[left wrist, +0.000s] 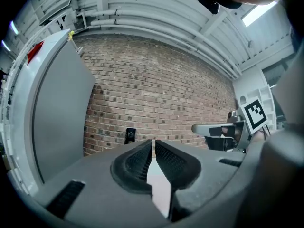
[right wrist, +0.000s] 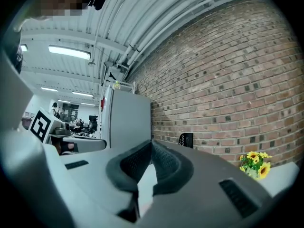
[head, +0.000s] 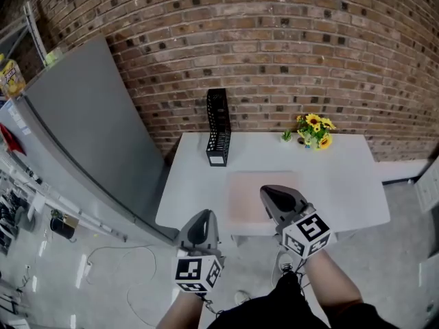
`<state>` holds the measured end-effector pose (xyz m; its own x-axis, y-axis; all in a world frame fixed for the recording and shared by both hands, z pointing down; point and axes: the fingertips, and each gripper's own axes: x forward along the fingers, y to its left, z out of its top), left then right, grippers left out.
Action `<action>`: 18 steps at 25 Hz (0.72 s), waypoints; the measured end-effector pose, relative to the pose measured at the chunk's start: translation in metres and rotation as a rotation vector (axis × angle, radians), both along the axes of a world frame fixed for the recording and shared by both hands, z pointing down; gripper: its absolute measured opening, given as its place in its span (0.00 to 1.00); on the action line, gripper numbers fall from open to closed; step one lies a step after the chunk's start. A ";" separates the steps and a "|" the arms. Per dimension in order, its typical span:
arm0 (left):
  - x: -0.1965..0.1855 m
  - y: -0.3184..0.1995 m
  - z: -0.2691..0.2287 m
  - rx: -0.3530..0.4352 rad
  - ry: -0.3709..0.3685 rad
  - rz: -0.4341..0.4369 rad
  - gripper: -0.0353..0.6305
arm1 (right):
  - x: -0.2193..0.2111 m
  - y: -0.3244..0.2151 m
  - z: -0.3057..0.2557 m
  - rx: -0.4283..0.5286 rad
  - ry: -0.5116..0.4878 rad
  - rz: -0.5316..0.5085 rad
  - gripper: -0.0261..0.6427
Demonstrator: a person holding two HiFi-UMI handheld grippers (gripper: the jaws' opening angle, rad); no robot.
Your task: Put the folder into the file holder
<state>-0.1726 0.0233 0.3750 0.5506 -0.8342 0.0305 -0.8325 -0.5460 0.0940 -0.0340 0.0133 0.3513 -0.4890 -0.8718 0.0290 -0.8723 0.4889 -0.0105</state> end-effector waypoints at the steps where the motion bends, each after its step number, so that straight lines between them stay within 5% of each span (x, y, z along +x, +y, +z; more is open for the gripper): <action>1: 0.000 -0.003 0.000 0.000 -0.003 -0.009 0.07 | 0.001 -0.004 0.000 -0.001 -0.006 -0.009 0.05; 3: 0.002 -0.011 0.000 0.001 -0.006 -0.026 0.08 | 0.002 -0.013 0.001 -0.003 -0.013 -0.035 0.17; 18: 0.054 -0.070 0.010 -0.029 -0.014 -0.135 0.37 | 0.041 -0.098 0.008 -0.025 0.012 -0.211 0.30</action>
<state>-0.1190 -0.0471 0.3846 0.4323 -0.8995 0.0628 -0.8998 -0.4257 0.0960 0.0068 -0.0843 0.3589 -0.6602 -0.7490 0.0559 -0.7507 0.6605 -0.0152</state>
